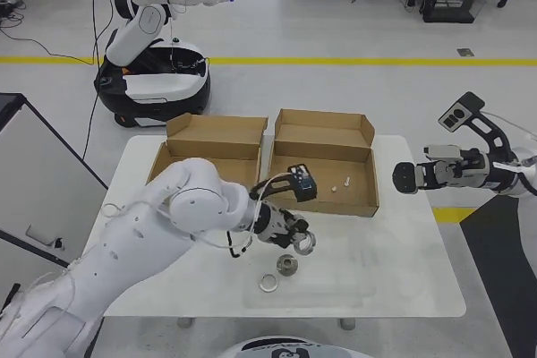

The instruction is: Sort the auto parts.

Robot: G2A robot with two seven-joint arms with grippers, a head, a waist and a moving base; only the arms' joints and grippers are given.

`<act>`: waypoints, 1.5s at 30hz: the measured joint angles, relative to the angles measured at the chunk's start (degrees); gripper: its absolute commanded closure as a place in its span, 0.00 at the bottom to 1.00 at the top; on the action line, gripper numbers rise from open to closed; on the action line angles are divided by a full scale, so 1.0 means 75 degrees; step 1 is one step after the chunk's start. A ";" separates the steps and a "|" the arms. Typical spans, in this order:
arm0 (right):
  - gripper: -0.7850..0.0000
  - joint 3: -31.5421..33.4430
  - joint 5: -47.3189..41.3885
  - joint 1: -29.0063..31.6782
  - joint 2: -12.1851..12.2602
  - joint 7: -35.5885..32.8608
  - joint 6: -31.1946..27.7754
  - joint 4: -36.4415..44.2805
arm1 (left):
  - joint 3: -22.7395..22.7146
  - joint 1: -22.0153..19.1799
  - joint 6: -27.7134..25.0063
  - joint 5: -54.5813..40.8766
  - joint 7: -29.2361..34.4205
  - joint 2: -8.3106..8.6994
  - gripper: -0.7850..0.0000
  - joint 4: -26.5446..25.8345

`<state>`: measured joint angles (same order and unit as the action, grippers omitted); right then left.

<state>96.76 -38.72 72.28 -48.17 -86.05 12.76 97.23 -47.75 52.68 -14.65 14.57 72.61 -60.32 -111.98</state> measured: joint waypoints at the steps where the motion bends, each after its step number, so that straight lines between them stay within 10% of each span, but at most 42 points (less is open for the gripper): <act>1: 0.00 0.0000 0.0000 0.0000 0.0000 0.0000 0.0000 0.0000 | -0.0257 0.0220 -0.0153 -0.0173 -0.0133 0.0065 1.00 -0.0055; 12: 0.00 0.0000 0.0000 0.0000 0.0000 0.0000 0.0000 0.0000 | -0.1937 0.1753 -0.2275 -0.2864 -0.1678 0.0364 1.00 -0.0031; 33: 0.00 0.0000 0.0000 0.0000 0.0000 0.0000 0.0000 0.0000 | -0.1859 0.1606 -0.3119 -0.3659 -0.2640 0.0268 1.00 -0.0044; 45: 0.00 0.0000 0.0000 0.0000 0.0000 0.0000 0.0000 0.0000 | -0.1772 0.1509 -0.4301 -0.6751 -0.3372 0.0124 1.00 0.0080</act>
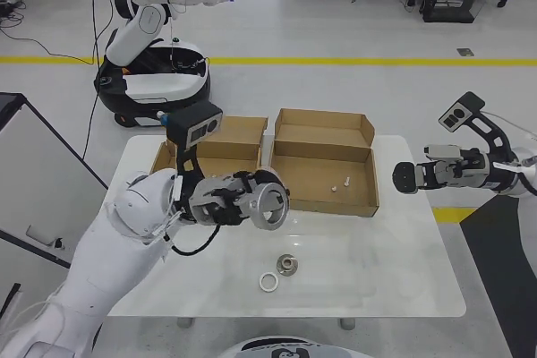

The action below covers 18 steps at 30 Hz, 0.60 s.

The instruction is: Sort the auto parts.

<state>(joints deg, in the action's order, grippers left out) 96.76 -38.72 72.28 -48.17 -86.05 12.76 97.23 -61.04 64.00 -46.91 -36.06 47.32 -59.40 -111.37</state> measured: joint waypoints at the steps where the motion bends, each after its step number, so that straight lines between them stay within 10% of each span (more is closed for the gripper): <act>1: 0.00 0.0000 0.0000 0.0000 0.0000 0.0000 0.0000 0.0000 | -0.0003 0.0002 -0.0065 -0.0207 0.0023 -0.0006 1.00 0.0017; 18: 0.00 0.0000 0.0000 0.0000 0.0000 0.0000 0.0000 0.0000 | -0.0079 -0.0042 -0.0565 -0.3624 0.0778 -0.0230 1.00 0.0147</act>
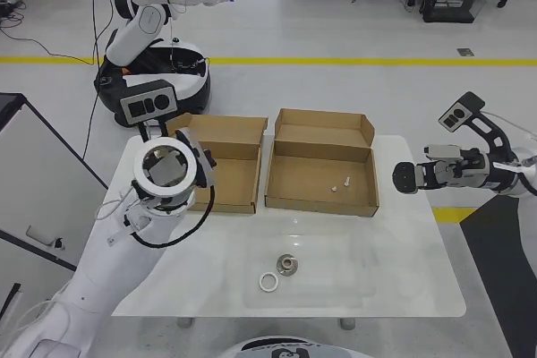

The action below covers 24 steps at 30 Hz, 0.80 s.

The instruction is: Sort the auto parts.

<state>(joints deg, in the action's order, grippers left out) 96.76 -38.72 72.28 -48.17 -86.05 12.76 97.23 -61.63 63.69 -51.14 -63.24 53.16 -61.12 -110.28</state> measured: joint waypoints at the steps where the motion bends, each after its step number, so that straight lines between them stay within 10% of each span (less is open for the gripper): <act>1: 0.00 0.0000 0.0000 0.0000 0.0000 0.0000 0.0000 0.0000 | -0.0038 0.0009 0.0028 -0.0003 0.0027 -0.0010 1.00 0.0013; 24: 0.00 0.0000 0.0000 0.0000 0.0000 0.0000 0.0000 0.0000 | -0.0605 0.0374 0.0423 0.2460 -0.0552 -0.0170 1.00 0.0075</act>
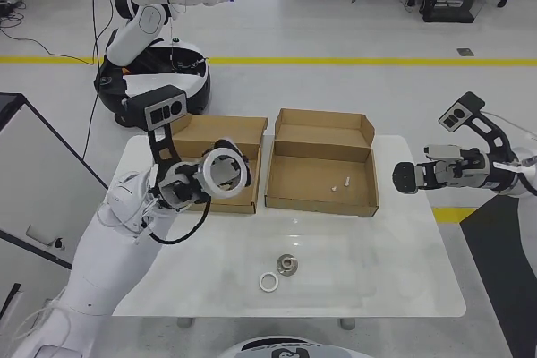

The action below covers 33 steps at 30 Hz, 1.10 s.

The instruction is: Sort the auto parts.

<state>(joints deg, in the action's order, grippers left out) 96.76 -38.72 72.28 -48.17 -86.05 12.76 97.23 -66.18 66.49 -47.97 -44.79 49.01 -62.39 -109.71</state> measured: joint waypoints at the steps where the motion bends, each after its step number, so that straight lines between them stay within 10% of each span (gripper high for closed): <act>1: 0.00 0.0000 0.0000 0.0000 0.0000 0.0000 0.0000 0.0000 | 0.0025 0.0000 -0.0051 -0.0195 0.0010 -0.0012 1.00 -0.0014; 13: 0.00 0.0000 0.0000 0.0000 0.0000 0.0000 0.0000 0.0000 | 0.0018 -0.0085 -0.0462 -0.2221 0.0512 -0.0164 1.00 -0.0061; 33: 0.00 0.0000 0.0000 0.0000 0.0000 0.0000 0.0000 0.0000 | -0.0404 0.0101 0.0343 -0.0457 0.0611 -0.0253 1.00 0.0148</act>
<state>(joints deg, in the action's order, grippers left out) 96.76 -38.72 72.28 -48.17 -86.05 12.76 97.23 -69.21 67.25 -45.40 -48.22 53.59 -64.29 -108.60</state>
